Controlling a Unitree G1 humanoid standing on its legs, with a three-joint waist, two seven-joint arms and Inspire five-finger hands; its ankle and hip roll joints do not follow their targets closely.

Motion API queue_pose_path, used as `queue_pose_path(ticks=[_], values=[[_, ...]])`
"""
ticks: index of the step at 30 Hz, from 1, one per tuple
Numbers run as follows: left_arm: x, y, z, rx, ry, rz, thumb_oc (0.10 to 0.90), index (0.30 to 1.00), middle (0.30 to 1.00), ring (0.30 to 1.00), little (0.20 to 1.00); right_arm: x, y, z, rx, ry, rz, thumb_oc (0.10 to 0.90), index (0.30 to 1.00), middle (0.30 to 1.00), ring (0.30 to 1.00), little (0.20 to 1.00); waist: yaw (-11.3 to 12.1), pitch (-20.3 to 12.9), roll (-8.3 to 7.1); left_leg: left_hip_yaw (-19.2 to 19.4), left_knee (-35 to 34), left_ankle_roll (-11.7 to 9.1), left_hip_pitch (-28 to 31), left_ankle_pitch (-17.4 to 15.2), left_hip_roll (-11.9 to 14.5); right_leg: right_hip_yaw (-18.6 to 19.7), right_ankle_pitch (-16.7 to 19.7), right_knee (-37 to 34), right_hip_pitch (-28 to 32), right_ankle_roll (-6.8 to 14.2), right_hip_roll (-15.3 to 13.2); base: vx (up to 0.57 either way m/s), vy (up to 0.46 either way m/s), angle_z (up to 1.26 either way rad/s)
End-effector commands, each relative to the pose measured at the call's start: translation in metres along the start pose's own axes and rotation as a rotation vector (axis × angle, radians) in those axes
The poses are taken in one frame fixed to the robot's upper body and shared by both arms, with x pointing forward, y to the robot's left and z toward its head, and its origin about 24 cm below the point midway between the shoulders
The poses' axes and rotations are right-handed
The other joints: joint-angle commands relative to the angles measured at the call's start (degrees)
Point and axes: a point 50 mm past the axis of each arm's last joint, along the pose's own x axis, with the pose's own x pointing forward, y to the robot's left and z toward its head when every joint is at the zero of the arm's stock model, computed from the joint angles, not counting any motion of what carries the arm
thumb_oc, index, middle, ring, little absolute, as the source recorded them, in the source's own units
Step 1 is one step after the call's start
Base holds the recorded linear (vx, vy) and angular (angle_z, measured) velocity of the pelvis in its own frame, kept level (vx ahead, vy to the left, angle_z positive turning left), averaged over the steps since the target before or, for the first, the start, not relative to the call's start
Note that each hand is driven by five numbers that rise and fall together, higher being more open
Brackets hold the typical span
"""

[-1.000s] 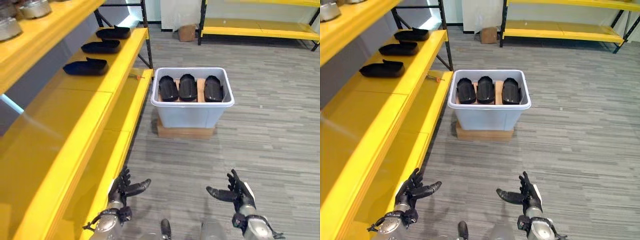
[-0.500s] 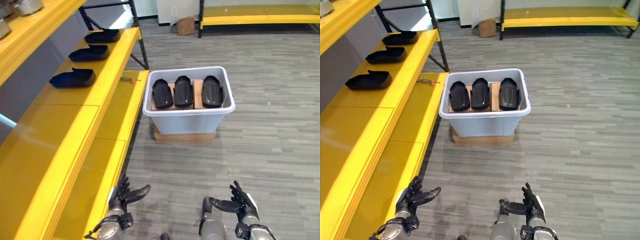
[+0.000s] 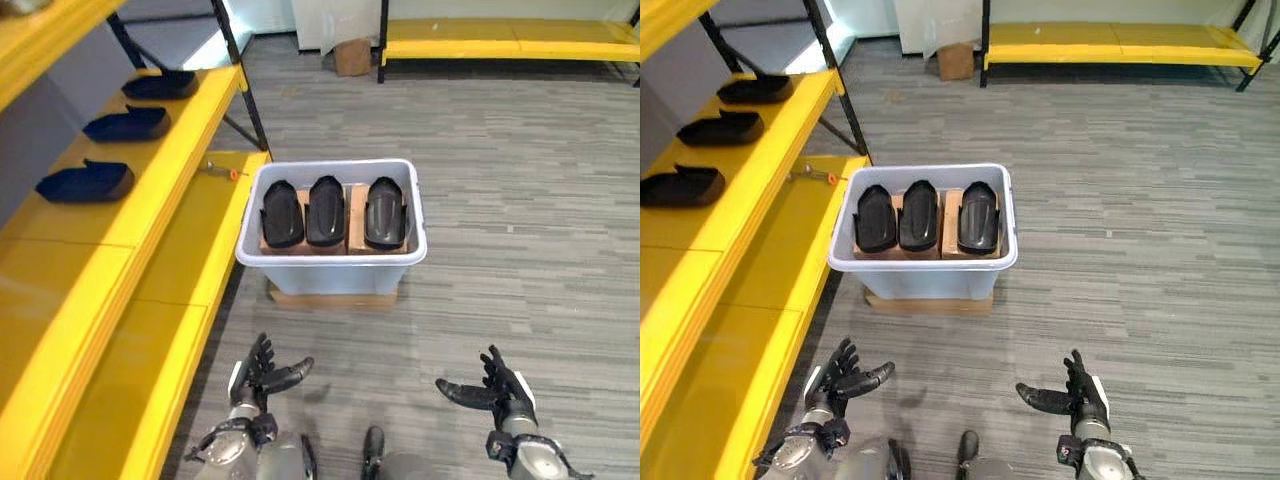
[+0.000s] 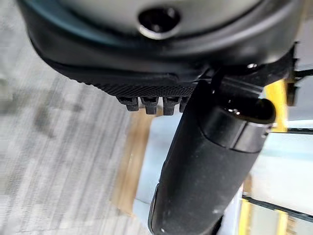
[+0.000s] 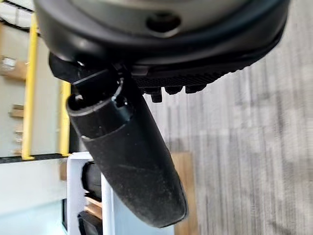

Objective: Move parts from the plastic box to the shelf.

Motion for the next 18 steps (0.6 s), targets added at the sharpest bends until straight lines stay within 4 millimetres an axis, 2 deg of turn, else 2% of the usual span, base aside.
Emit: queue_pose_path(ticks=[1, 2, 3, 4, 5, 7, 8, 15, 16, 17, 18], values=[[0.0, 0.008, 0.039, -0.012, -0.179, 0.002, 0.9, 1.0, 1.0, 1.0, 1.0, 0.0, -0.009, 0.04, -0.061, -0.203, 0.0, 0.9, 1.0, 1.0, 1.0, 1.0, 1.04, -0.64, 1.13, -1.71, -13.19, -2.13, 6.12, 8.66, 5.35, 3.67, -5.51, -0.08, 3.22, 9.39, -5.48, 0.41, 0.211, -0.17], [0.0, 0.009, 0.037, -0.012, -0.175, 0.008, 0.9, 1.0, 1.0, 1.0, 1.0, -0.001, -0.01, 0.039, -0.076, -0.199, -0.002, 0.9, 1.0, 1.0, 1.0, 1.0, 1.16, -0.62, 1.39, -2.1, -15.46, -2.69, 7.09, 10.15, 5.89, 3.84, -5.87, -0.05, 4.1, 9.66, -5.62, 0.3, 0.156, -0.2], [0.0, 0.009, 0.037, -0.012, -0.174, 0.008, 0.9, 1.0, 1.0, 1.0, 1.0, -0.001, -0.01, 0.039, -0.077, -0.199, -0.002, 0.9, 1.0, 1.0, 1.0, 1.0, 1.17, -0.5, 1.37, -2.04, -15.76, -2.72, 7.4, 10.31, 5.86, 3.85, -5.89, -0.06, 4.26, 9.65, -5.63, 0.32, 0.158, -0.26], [0.0, 0.008, 0.037, -0.022, -0.177, 0.002, 0.9, 1.0, 1.0, 1.0, 1.0, -0.001, -0.01, 0.037, -0.076, -0.187, 0.005, 0.9, 1.0, 1.0, 1.0, 1.0, 1.2, -1.21, 1.44, -1.67, -15.08, -2.67, 8.6, 8.01, 4.59, 4.29, -6.6, -0.37, 6.28, 10.39, -6.25, 0.21, 0.108, -0.28], [0.0, 0.008, 0.038, -0.022, -0.178, 0.002, 0.9, 1.0, 1.0, 1.0, 1.0, -0.001, -0.01, 0.037, -0.076, -0.187, 0.005, 0.9, 1.0, 1.0, 1.0, 1.0, 1.24, -1.27, 1.49, -1.66, -15.13, -2.64, 8.5, 8.11, 4.63, 4.32, -6.47, -0.44, 6.18, 10.39, -6.19, 0.32, 0.175, -0.17], [0.001, 0.007, 0.041, -0.009, -0.189, -0.014, 0.9, 1.0, 1.0, 1.0, 1.0, 0.0, -0.009, 0.034, -0.066, -0.174, 0.015, 0.9, 1.0, 1.0, 1.0, 1.0, 1.58, -2.9, 1.63, -1.78, -14.92, -1.96, 9.17, 6.32, 1.95, 5.25, -6.42, 0.2, 7.42, 11.18, -7.86, 0.33, 0.218, -0.13], [0.001, 0.007, 0.041, -0.008, -0.189, -0.014, 0.9, 1.0, 1.0, 1.0, 1.0, 0.0, -0.009, 0.034, -0.066, -0.174, 0.015, 0.9, 1.0, 1.0, 1.0, 1.0, 1.63, -2.89, 1.53, -1.7, -14.87, -1.91, 9.21, 6.25, 1.85, 5.28, -6.47, 0.24, 7.43, 11.24, -7.98, 0.32, 0.218, -0.24], [0.005, 0.006, 0.047, -0.027, -0.198, -0.019, 0.9, 1.0, 1.0, 1.0, 1.0, 0.007, 0.008, 0.042, -0.063, -0.201, 0.064, 0.9, 1.0, 1.0, 1.0, 1.0, 2.78, -4.77, 0.77, 1.5, -12.59, 2.07, 9.16, 0.49, -3.61, 5.41, -4.69, 4.56, 5.62, 14.72, -13.26, 0.21, 0.188, -0.06], [0.005, 0.005, 0.048, -0.015, -0.197, -0.024, 0.9, 1.0, 1.0, 1.0, 1.0, 0.009, 0.012, 0.043, -0.062, -0.2, 0.073, 0.9, 1.0, 1.0, 1.0, 1.0, 2.96, -5.03, 0.83, 1.78, -11.97, 3.29, 9.51, -1.13, -5.41, 5.53, -3.21, 7.45, 4.5, 15.56, -14.63, 0.17, 0.178, -0.08], [0.005, 0.005, 0.048, -0.015, -0.197, -0.024, 0.9, 1.0, 1.0, 1.0, 1.0, 0.009, 0.012, 0.043, -0.063, -0.2, 0.073, 0.9, 1.0, 1.0, 1.0, 1.0, 3.02, -5.22, 0.9, 1.82, -12.08, 3.3, 9.31, -0.97, -5.33, 5.6, -3.04, 7.36, 4.23, 15.53, -14.55, 0.21, 0.249, -0.02], [0.005, 0.005, 0.047, -0.005, -0.191, -0.026, 0.9, 1.0, 1.0, 1.0, 1.0, 0.008, 0.016, 0.04, -0.059, -0.191, 0.089, 0.9, 1.0, 1.0, 1.0, 1.0, 2.72, -5.0, 1.19, 1.6, -12.61, 4.53, 10.7, -1.92, -6.74, 6.44, -0.4, 13.99, 1.37, 15.63, -15.19, 0.09, 0.123, 0.05]])
